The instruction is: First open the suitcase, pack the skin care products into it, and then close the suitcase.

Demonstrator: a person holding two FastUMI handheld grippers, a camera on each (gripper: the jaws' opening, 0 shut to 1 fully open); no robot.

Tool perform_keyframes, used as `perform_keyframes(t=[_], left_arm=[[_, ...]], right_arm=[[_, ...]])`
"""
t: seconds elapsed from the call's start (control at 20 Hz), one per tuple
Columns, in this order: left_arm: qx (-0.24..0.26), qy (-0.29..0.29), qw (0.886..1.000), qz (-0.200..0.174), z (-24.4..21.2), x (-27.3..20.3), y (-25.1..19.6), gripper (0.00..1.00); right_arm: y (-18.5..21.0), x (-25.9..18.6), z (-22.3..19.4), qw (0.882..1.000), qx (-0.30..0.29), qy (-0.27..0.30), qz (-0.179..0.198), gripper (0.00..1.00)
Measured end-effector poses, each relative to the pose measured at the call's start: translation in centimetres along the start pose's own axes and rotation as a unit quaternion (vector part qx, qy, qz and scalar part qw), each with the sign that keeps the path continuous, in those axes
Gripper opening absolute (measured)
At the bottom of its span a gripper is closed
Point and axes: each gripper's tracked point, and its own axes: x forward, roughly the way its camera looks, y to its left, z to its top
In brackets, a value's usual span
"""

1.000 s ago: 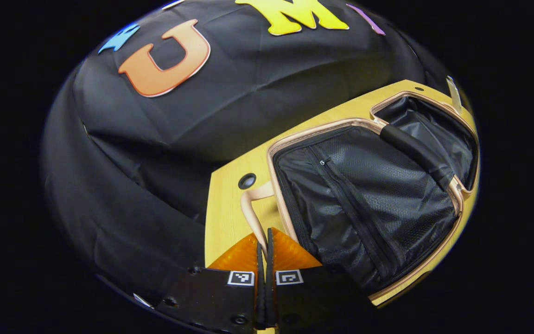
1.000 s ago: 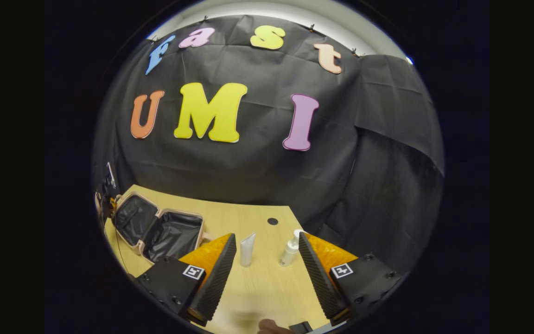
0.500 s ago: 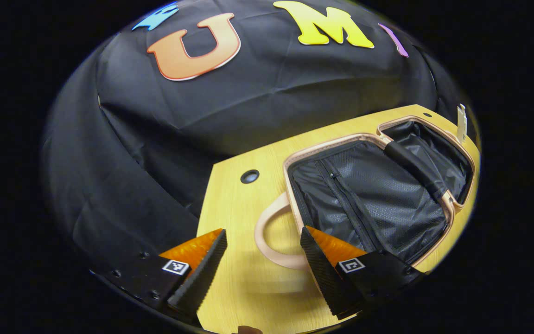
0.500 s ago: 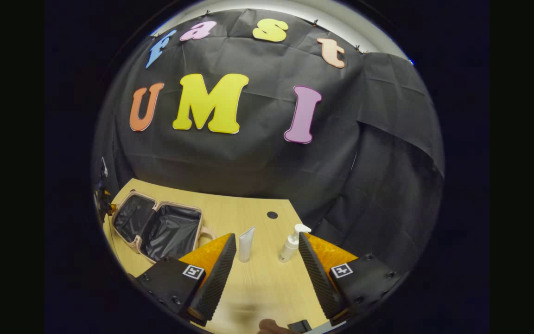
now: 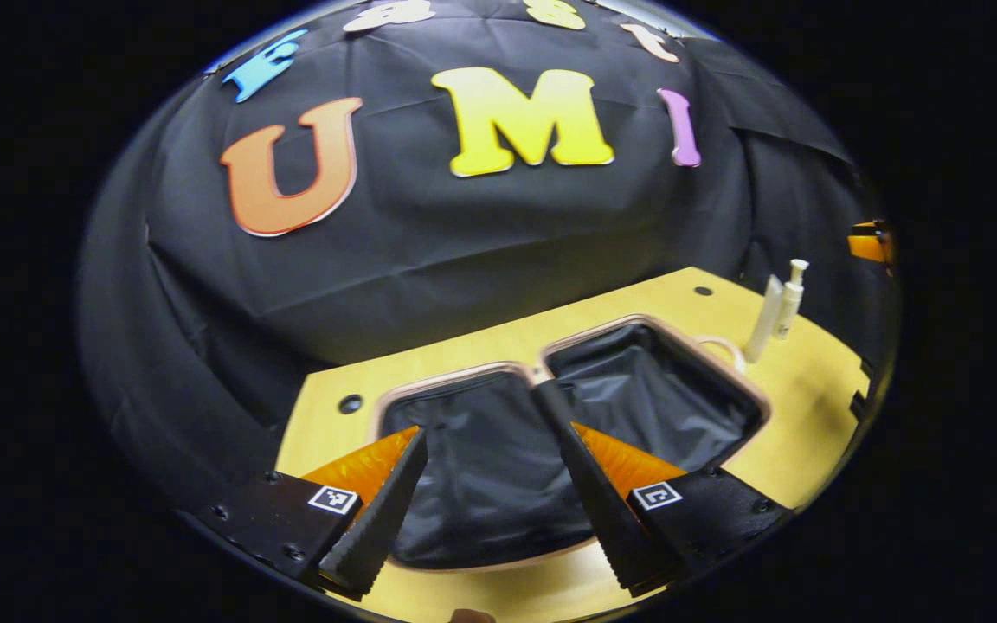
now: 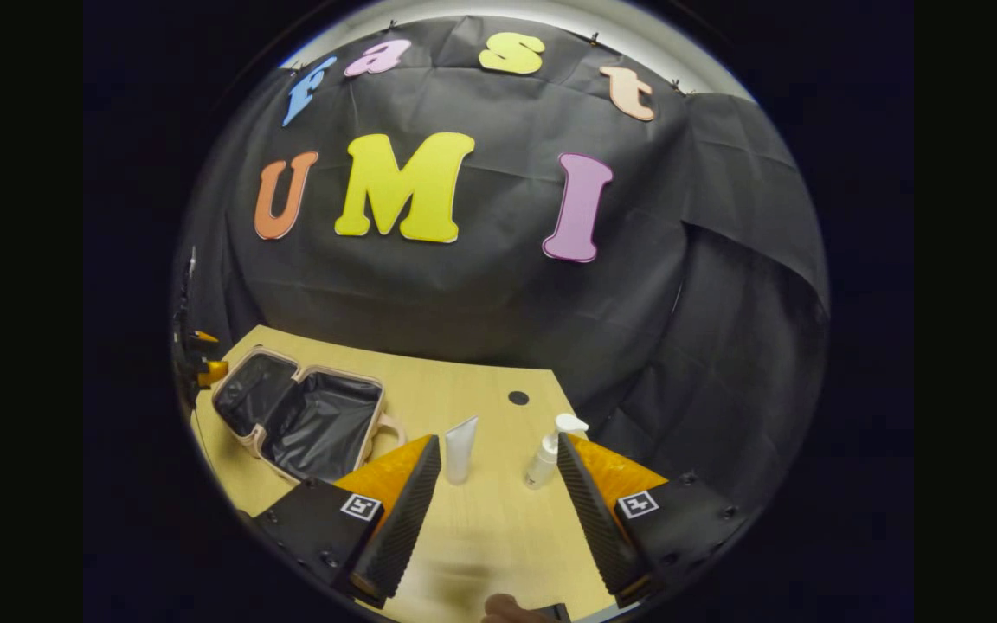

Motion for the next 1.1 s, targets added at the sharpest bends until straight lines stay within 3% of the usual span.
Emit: perform_keyframes(t=[0.35,0.65,0.8,1.1], left_arm=[[-0.011,0.0,0.991,-0.13,3.3,1.4,-18.6,0.99],[0.007,0.013,0.98,-0.197,4.2,3.9,-29.9,1.0],[-0.002,0.024,0.978,-0.209,4.0,6.7,-33.5,0.99],[-0.053,0.062,0.978,-0.193,3.1,14.8,-38.7,0.99]], right_arm=[[-5.2,0.6,-0.8,1.0,-0.011,-0.01,0.015,0.8],[-10.1,2.0,-2.5,1.0,0.0,0.002,0.022,0.8],[-12.5,2.9,-3.7,1.0,-0.006,0.01,0.026,0.8],[-17.3,4.8,-6.3,0.999,-0.025,0.038,0.023,0.8]])
